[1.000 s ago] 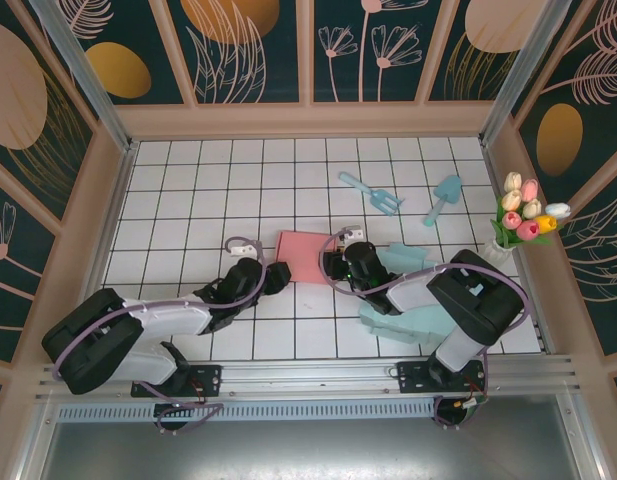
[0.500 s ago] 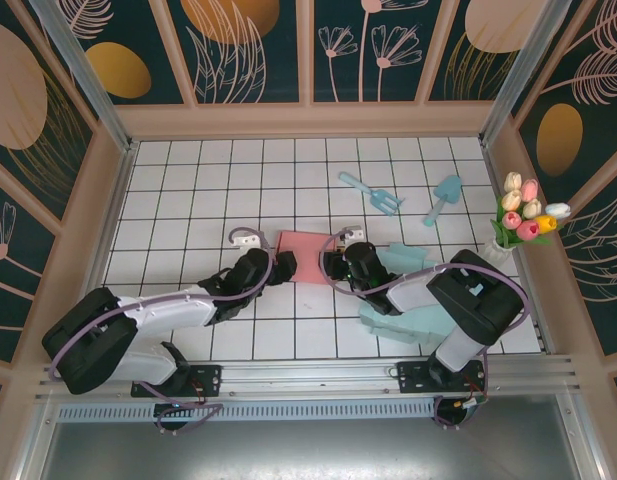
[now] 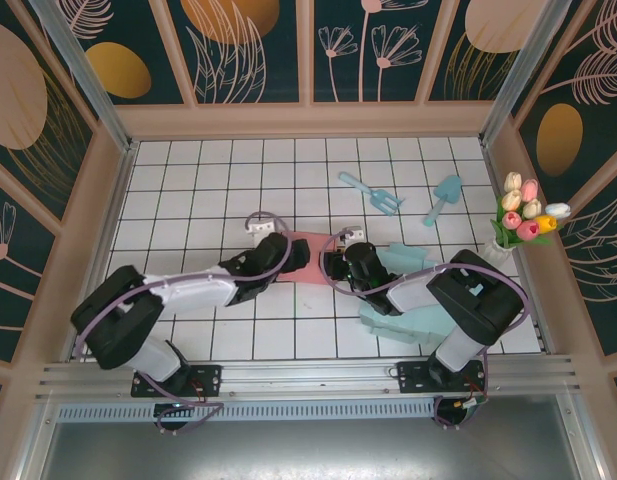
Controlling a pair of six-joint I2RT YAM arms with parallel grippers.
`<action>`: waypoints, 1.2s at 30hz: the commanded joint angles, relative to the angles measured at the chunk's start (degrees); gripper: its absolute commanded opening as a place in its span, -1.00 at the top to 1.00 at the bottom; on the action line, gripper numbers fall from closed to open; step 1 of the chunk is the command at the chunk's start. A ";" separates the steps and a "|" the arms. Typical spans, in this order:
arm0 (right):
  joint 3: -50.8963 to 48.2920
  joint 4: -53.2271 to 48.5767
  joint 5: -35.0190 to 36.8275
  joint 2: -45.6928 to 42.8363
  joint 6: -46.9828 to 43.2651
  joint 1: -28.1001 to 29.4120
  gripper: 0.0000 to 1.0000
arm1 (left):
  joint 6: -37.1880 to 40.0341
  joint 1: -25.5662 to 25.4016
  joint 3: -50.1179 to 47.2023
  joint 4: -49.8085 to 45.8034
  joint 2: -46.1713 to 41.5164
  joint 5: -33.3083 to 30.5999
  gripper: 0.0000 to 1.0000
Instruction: Fold the paper box
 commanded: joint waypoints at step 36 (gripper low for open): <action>-3.04 -1.67 -2.35 1.04 1.41 0.31 -0.03 | -15.98 0.21 10.14 -24.35 3.51 4.75 -0.84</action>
